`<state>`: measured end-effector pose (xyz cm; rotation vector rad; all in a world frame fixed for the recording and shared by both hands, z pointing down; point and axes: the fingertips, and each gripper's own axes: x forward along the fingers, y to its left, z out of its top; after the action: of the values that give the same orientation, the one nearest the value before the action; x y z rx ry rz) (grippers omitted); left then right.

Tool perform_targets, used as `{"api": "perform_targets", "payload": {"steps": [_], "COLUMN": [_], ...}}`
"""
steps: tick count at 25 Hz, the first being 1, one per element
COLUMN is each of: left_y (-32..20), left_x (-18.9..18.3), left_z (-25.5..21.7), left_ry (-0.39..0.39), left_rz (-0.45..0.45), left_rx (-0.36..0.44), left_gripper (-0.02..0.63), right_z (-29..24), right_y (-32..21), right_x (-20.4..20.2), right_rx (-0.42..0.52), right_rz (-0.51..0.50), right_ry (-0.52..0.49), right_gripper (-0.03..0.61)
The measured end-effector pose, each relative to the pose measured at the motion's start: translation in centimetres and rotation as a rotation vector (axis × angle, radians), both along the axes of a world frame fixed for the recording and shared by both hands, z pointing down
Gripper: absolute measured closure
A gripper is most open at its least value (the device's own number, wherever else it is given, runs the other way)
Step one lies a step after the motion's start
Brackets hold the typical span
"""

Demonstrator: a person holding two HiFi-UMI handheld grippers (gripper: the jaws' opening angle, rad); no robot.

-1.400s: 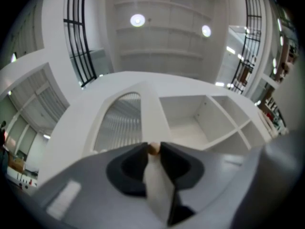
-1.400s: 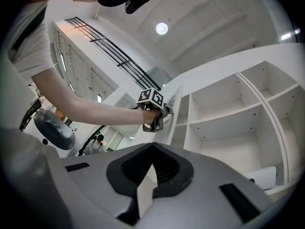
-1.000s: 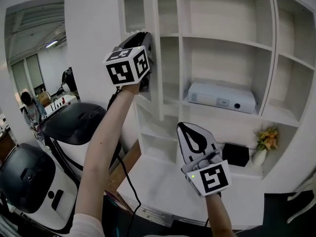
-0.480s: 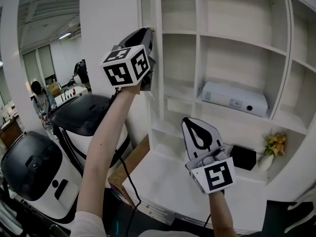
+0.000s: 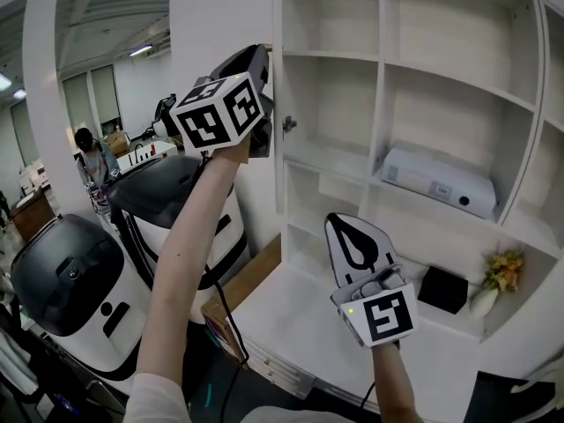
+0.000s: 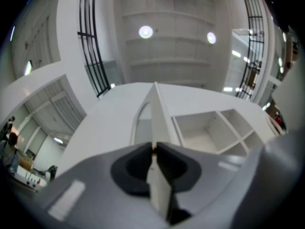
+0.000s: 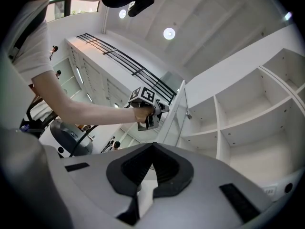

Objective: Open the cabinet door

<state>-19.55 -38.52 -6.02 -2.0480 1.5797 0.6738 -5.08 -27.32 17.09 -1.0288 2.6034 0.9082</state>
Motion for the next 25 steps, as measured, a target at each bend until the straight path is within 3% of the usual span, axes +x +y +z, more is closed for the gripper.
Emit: {"api": "perform_targets", "payload": {"steps": [21, 25], "left_y": [1.1, 1.1], "left_x": [-13.1, -14.2], "left_z": [-0.6, -0.4], "left_ry": [0.043, 0.032], "left_rz": [-0.306, -0.337], "left_rx": [-0.054, -0.068], "left_gripper": [0.609, 0.609], "right_z": [1.6, 1.7], "right_y": [-1.3, -1.5], "right_x": [-4.0, -4.5], "right_rx": [-0.027, -0.018], "right_rz": [-0.091, -0.106], "right_ry": [0.021, 0.026], "right_gripper": [0.578, 0.578]}}
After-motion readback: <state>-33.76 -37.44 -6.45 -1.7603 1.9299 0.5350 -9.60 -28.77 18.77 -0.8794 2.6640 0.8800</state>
